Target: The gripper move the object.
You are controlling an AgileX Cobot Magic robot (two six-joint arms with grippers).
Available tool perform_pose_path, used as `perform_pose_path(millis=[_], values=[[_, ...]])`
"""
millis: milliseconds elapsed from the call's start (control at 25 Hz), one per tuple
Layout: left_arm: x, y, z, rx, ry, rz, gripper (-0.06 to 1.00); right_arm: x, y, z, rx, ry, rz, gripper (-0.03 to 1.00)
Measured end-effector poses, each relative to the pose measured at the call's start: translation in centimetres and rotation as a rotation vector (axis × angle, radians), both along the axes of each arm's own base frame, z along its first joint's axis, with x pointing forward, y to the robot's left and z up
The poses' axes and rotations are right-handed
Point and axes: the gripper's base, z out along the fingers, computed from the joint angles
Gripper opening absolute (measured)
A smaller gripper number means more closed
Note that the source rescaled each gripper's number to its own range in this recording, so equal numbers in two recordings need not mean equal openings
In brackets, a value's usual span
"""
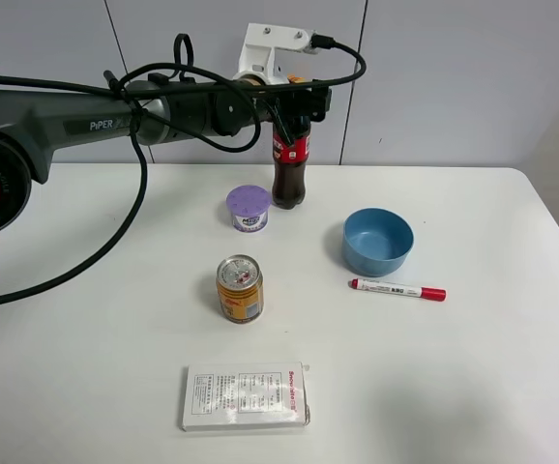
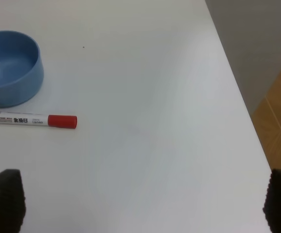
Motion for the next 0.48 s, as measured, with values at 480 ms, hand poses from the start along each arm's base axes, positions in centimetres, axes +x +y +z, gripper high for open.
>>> perform_pose_path(millis=[480], values=[[-1.5, 0.9, 7.4, -0.064, -0.124, -0.005, 0.98, 0.0, 0.0, 0.0, 0.0, -0.001, 0.0, 1.0]])
